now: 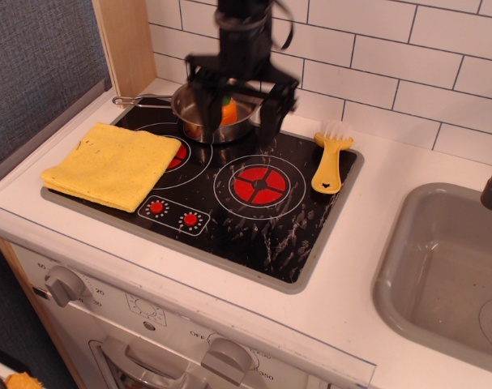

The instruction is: Place the brush on the far edge of the stove.

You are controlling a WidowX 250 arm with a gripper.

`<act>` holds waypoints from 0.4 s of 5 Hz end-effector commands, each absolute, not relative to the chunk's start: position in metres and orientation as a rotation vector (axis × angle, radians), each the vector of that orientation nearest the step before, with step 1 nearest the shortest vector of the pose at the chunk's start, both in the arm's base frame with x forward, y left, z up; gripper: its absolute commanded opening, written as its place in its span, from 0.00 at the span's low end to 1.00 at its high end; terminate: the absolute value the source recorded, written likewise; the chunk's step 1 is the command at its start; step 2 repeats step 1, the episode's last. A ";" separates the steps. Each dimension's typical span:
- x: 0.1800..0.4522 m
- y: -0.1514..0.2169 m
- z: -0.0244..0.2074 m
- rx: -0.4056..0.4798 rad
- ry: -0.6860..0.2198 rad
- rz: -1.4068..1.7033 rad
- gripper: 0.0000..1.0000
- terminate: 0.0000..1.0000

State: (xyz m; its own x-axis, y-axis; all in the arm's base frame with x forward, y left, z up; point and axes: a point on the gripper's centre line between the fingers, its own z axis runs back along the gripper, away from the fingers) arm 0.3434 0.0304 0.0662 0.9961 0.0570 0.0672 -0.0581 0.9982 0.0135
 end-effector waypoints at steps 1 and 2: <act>0.348 0.032 0.092 0.021 -0.139 0.058 1.00 1.00; 0.348 0.032 0.092 0.021 -0.139 0.058 1.00 1.00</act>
